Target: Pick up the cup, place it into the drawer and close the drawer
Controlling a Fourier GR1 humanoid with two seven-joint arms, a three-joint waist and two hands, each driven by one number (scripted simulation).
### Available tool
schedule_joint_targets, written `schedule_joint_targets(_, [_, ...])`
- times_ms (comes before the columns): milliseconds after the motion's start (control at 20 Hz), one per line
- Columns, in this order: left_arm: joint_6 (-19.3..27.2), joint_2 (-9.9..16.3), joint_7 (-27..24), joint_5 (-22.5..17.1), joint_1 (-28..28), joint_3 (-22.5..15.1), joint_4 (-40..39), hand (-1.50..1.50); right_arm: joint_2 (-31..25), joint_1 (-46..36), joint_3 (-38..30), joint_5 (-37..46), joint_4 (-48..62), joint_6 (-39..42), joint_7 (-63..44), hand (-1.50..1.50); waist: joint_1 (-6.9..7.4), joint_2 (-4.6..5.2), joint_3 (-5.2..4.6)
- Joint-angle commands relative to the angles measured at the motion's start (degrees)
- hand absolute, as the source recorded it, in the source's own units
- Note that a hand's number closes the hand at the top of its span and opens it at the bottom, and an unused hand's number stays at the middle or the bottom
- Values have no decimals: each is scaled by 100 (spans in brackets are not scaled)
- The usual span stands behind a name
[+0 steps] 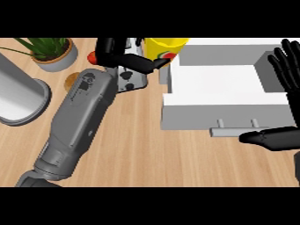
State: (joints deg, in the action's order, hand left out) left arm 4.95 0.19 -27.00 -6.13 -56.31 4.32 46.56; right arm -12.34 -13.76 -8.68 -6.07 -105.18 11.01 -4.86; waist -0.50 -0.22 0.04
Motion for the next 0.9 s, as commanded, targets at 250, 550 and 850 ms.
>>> schedule_joint_targets(250, [1404, -19, 1137, -576, -1688, -849, -1267, 150, -66, -303, -99, -182, 118, 62, -59, -150, -226, 67, 3])
schedule_joint_targets(550, [1686, -19, 1381, -910, -2189, -1424, -2346, 150, -37, -445, 37, -91, 339, 137, 94, -150, -431, 128, 8])
schedule_joint_targets(850, [1162, -19, 1476, -1065, -2107, -1884, -2922, 150, 30, -599, 191, -99, 364, 230, 240, -150, -815, 249, 16])
